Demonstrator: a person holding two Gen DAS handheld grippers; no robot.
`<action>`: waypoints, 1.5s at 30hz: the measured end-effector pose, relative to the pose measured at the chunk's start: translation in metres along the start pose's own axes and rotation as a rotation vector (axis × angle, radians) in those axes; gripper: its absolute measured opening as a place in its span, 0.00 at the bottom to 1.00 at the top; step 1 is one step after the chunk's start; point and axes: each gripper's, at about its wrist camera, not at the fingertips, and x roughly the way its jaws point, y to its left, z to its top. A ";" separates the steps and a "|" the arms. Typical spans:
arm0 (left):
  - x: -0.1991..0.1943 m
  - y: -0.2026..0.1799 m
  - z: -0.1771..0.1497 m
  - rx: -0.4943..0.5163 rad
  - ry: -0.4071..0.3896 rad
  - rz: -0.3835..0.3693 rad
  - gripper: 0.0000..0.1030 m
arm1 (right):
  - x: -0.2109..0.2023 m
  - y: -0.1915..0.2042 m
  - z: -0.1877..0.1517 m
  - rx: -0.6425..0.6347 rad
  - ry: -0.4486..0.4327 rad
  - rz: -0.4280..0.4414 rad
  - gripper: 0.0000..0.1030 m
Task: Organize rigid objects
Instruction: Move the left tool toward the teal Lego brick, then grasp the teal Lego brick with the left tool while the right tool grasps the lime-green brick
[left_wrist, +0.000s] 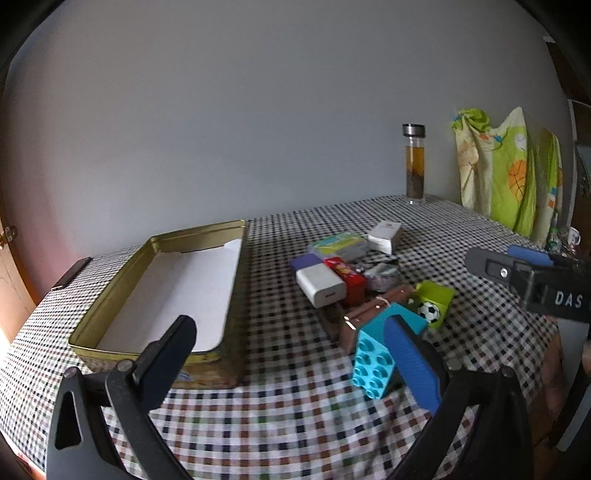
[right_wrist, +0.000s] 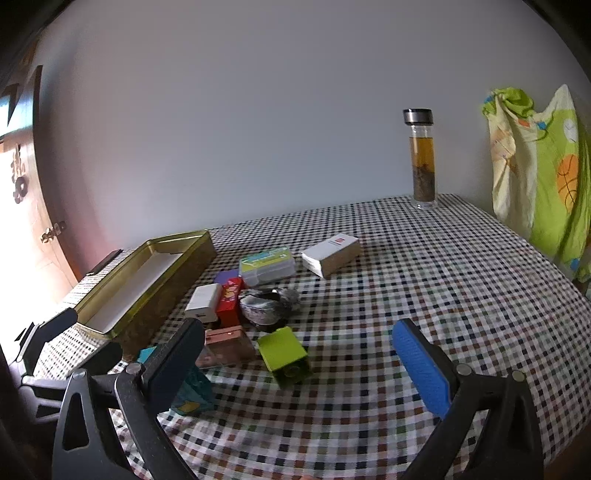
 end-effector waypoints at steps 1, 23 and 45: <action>0.001 -0.003 -0.001 0.008 0.000 -0.004 1.00 | 0.000 -0.002 -0.001 0.005 0.002 -0.002 1.00; 0.032 -0.028 -0.009 0.020 0.138 -0.199 0.33 | 0.022 -0.009 -0.010 -0.004 0.062 -0.036 1.00; 0.038 0.011 -0.002 -0.043 0.075 -0.163 0.30 | 0.077 0.018 -0.011 -0.177 0.307 0.021 0.43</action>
